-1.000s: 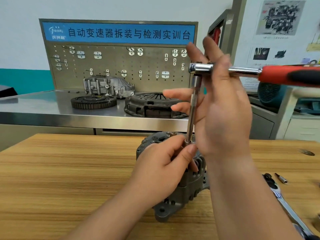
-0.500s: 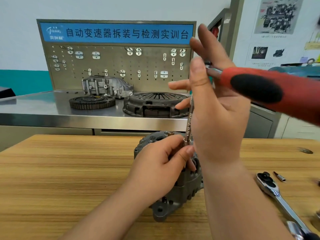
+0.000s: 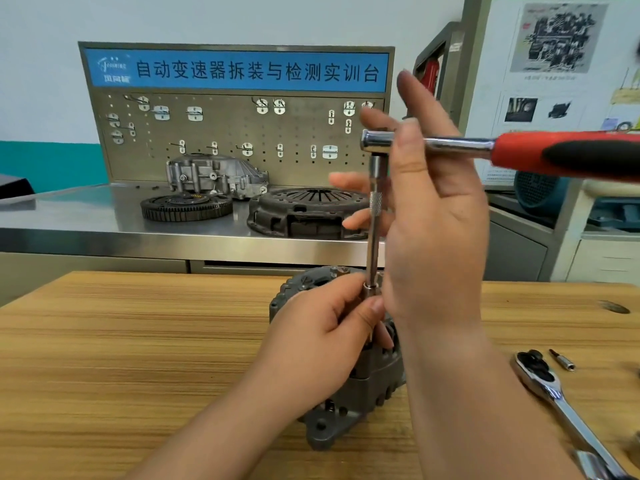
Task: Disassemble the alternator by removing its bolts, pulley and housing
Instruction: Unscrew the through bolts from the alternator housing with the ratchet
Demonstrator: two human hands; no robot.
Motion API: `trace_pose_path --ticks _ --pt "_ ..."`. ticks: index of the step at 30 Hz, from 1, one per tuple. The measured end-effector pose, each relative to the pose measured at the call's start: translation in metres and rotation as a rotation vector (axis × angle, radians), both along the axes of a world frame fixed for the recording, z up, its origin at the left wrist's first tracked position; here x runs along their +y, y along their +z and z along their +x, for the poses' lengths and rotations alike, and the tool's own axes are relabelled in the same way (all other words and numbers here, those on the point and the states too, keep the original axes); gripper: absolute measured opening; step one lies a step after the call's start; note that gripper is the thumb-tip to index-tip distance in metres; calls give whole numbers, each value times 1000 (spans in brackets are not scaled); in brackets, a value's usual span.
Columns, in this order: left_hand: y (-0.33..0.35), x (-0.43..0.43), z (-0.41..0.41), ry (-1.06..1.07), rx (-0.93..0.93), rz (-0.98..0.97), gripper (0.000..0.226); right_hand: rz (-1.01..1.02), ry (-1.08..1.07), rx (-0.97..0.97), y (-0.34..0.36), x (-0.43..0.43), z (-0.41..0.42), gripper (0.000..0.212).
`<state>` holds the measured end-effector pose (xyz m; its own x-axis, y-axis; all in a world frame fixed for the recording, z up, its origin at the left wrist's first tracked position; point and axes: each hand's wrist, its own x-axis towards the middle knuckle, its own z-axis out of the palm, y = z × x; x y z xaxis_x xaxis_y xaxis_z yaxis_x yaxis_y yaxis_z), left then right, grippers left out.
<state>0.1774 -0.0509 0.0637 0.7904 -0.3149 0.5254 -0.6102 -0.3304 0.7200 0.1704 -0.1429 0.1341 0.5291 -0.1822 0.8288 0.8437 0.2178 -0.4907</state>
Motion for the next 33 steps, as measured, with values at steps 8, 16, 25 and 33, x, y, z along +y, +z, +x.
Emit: trace_pose_path --ticks 8,16,25,33 --pt "-2 2 0 -26 -19 -34 31 88 248 112 3 -1 -3 29" --pt "-1 1 1 -19 7 -21 26 58 174 133 4 -3 -2 30" --pt "-3 1 0 -25 -21 -28 38 98 229 118 5 -4 -3 35" --pt "-2 1 1 -34 -32 -35 41 61 181 151 4 -5 -3 29"
